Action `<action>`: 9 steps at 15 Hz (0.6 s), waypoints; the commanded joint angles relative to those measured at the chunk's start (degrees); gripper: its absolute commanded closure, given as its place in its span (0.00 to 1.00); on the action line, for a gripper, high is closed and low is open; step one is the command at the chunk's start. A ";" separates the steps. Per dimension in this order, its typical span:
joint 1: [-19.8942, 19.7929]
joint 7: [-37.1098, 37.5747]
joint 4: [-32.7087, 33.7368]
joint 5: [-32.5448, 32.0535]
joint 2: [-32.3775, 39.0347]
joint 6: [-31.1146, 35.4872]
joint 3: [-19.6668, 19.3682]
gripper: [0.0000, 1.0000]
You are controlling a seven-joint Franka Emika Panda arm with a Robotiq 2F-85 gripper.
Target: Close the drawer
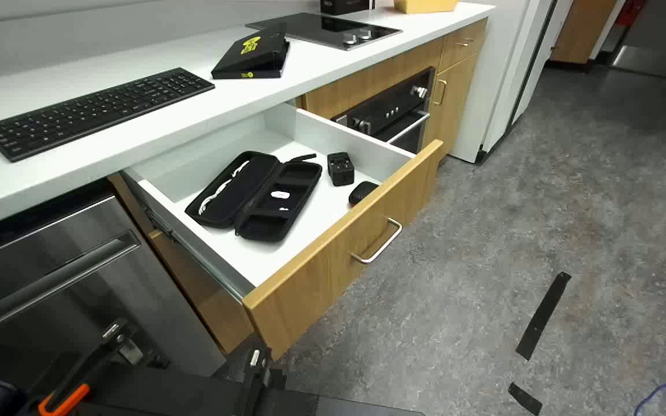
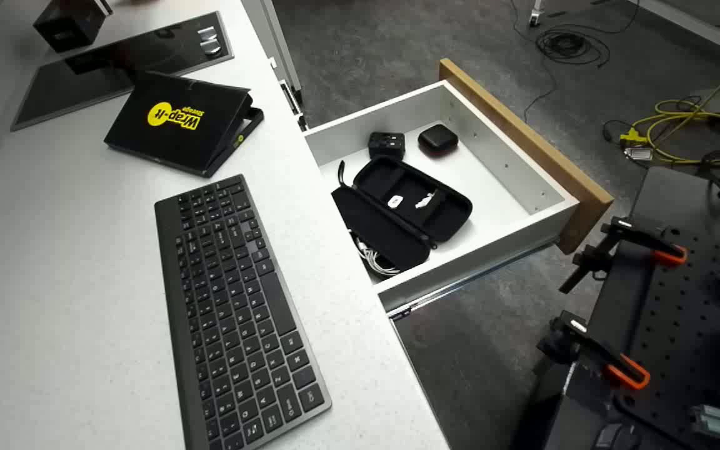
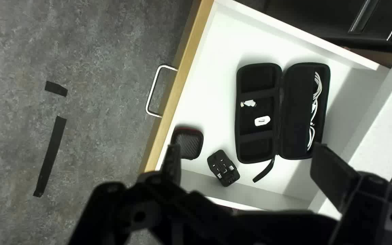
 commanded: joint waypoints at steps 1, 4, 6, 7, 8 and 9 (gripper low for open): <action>-1.29 -0.46 0.14 0.53 0.26 -0.15 1.05 0.00; -1.54 1.80 -0.38 -0.47 2.67 3.31 1.99 0.00; -2.30 4.82 -2.77 -3.33 6.52 10.73 3.14 0.00; -2.74 6.37 -3.96 -4.67 8.15 14.55 3.62 0.00; -3.33 8.21 -5.19 -6.44 11.11 19.06 3.96 0.00; -4.00 10.34 -6.00 -8.31 13.78 22.77 4.28 0.00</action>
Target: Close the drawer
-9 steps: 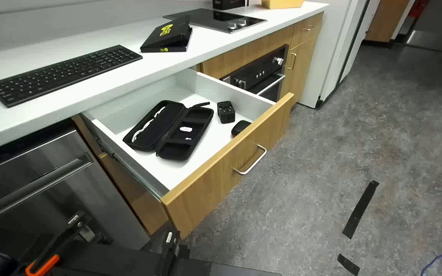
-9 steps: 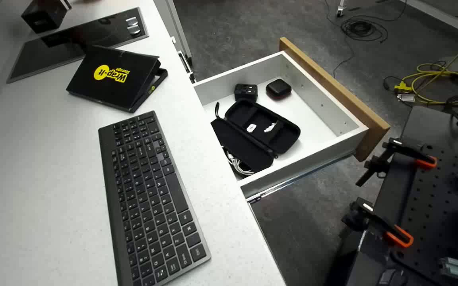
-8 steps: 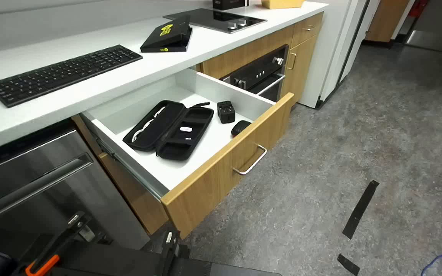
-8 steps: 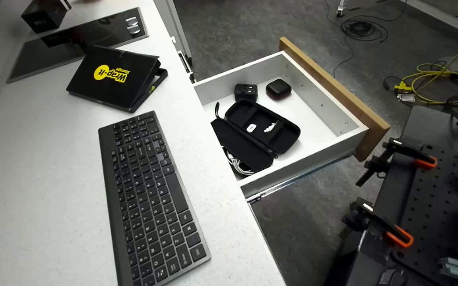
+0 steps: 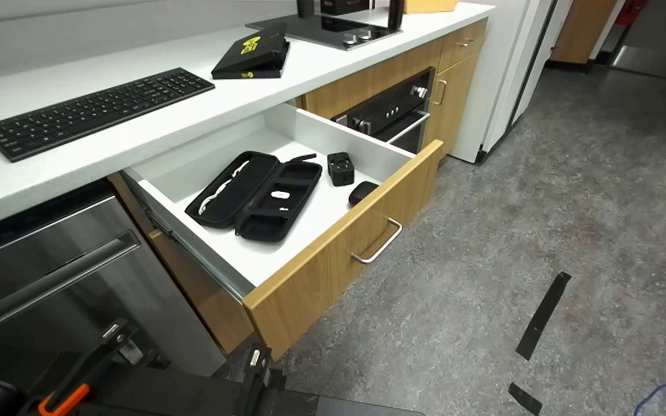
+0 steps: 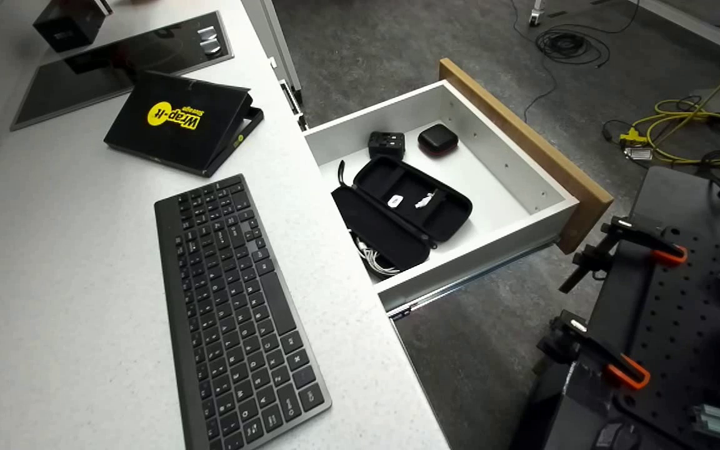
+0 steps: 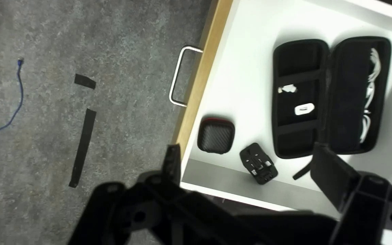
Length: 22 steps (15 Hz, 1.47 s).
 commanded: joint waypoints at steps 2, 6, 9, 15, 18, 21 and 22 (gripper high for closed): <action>-4.44 10.17 -3.11 -9.28 13.58 16.38 1.99 0.00; -6.41 18.34 -1.16 -17.44 24.02 21.71 -0.62 0.00; -6.72 16.56 1.40 -15.31 26.09 17.60 -2.53 0.00; -5.51 21.79 0.51 -18.10 26.76 21.32 -3.58 0.00; -4.46 34.46 2.85 -25.87 33.19 28.86 -6.55 0.00; -1.70 45.45 6.44 -32.00 40.07 30.33 -11.33 0.00; -0.73 48.19 7.57 -32.74 42.42 30.30 -12.54 0.00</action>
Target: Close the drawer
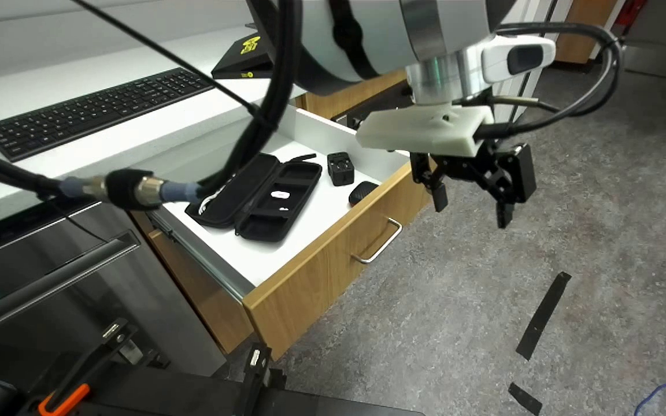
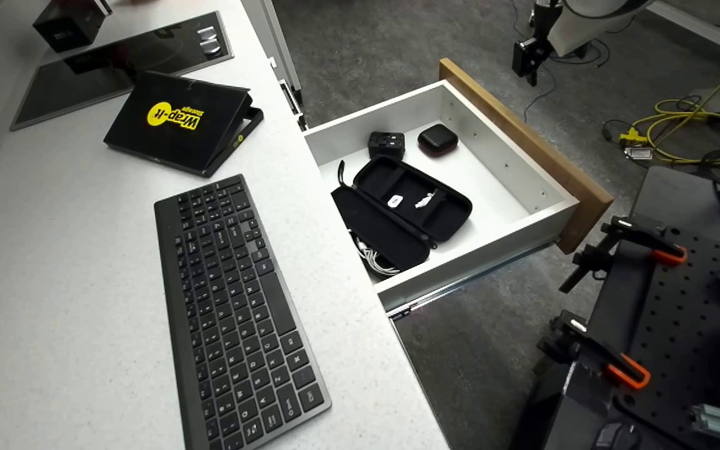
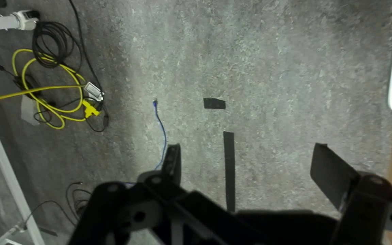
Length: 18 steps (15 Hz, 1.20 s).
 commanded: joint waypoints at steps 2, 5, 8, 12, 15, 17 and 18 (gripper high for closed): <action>5.14 13.51 6.86 -3.26 12.87 1.82 -5.61 0.00; 3.73 12.17 9.31 5.90 18.45 2.60 -1.12 0.00; -0.09 1.25 10.65 19.63 19.81 0.89 7.07 0.00; -0.42 -10.64 14.27 31.15 20.10 -1.69 13.15 0.00; 3.00 -13.11 18.51 34.10 21.72 -3.74 15.48 0.00; 5.90 -12.38 22.72 34.31 24.07 -6.42 16.51 0.00; 7.22 -12.11 25.15 34.30 25.46 -8.09 17.17 0.00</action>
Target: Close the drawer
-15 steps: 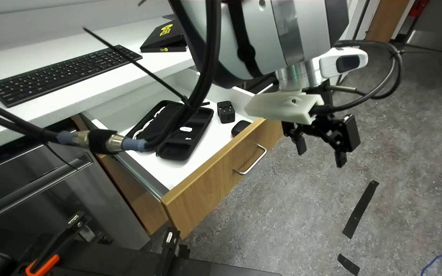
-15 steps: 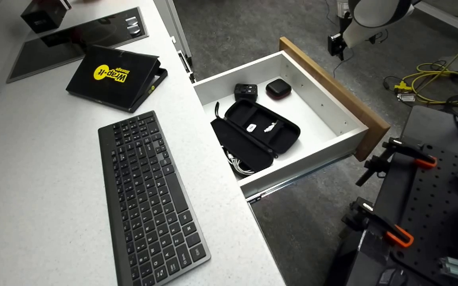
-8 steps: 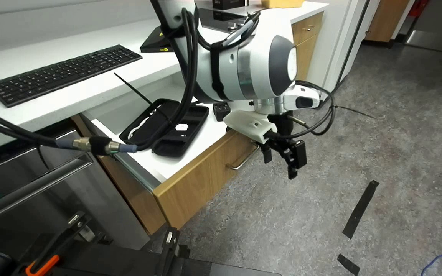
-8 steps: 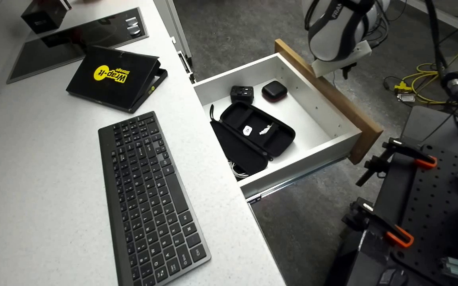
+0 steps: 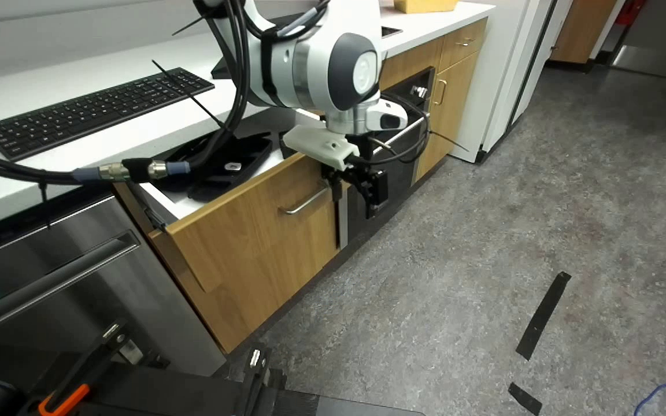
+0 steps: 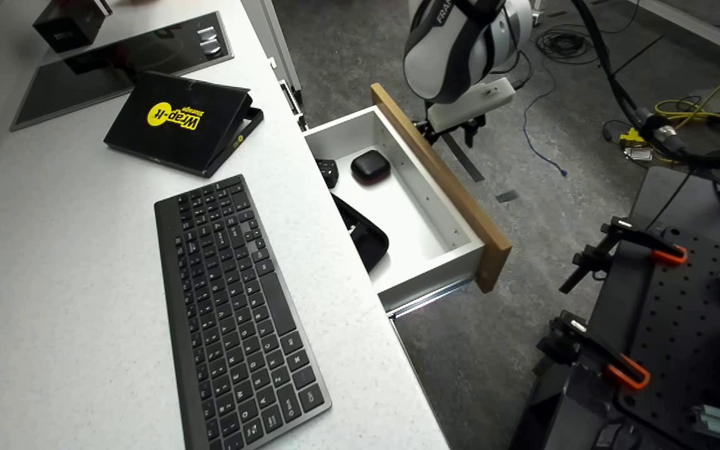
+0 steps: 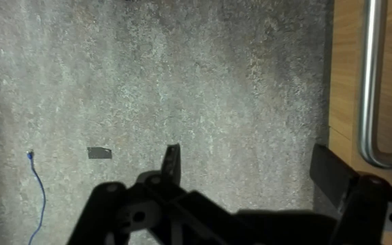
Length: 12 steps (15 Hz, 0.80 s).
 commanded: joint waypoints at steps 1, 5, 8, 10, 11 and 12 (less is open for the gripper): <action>5.62 -0.38 10.19 2.15 6.12 -5.88 1.51 0.00; 9.52 -0.64 21.33 2.46 12.03 -12.38 3.40 0.00; 11.32 -0.96 27.20 2.24 14.92 -15.67 4.16 0.00; 11.80 -1.50 29.13 2.27 15.58 -16.69 4.60 0.00; 12.43 -0.98 29.41 1.41 15.88 -16.41 3.83 0.00; 12.60 -0.56 29.71 1.16 16.03 -16.54 3.28 0.00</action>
